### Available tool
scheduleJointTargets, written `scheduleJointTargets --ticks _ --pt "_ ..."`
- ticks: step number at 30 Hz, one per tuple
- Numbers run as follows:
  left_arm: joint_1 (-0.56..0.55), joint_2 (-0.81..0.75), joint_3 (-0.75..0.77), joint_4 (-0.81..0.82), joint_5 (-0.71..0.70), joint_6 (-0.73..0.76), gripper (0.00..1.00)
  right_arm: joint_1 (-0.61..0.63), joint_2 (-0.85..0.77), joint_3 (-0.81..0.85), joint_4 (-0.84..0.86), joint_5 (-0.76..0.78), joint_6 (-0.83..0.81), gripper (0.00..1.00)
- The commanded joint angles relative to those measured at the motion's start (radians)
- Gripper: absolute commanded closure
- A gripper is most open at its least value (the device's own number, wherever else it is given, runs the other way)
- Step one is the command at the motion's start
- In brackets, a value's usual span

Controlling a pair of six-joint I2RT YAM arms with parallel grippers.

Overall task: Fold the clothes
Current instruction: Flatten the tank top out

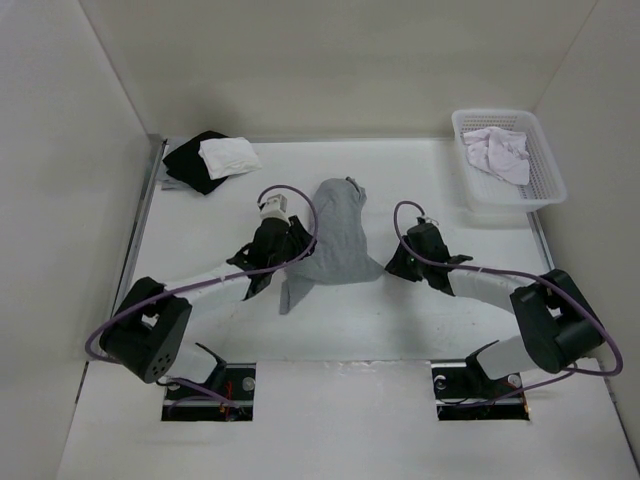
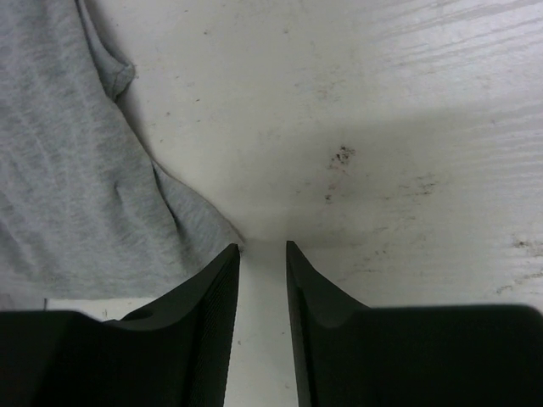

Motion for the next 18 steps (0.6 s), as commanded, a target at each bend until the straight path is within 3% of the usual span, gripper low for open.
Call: scheduleJointTargets --ticks 1,3,6,9,14,18 --pt "0.018 -0.008 0.046 0.018 -0.021 0.043 0.63 0.001 0.017 0.022 0.012 -0.038 -0.033 0.63" --pt "0.037 -0.047 0.017 0.003 -0.046 0.050 0.61 0.007 0.025 0.035 0.015 -0.039 -0.045 0.63" --pt "0.063 -0.191 -0.084 -0.074 -0.107 0.060 0.67 0.026 0.037 0.052 0.018 -0.033 -0.057 0.62" --pt "0.040 -0.305 -0.159 -0.264 -0.104 0.031 0.75 0.027 0.033 0.053 0.018 -0.030 -0.059 0.62" --pt "-0.064 -0.440 -0.251 -0.540 -0.039 -0.178 0.76 0.018 0.013 0.041 0.043 -0.023 -0.057 0.60" --pt "-0.159 -0.494 -0.323 -0.597 0.082 -0.385 0.78 0.024 0.027 0.035 0.052 -0.023 -0.056 0.60"
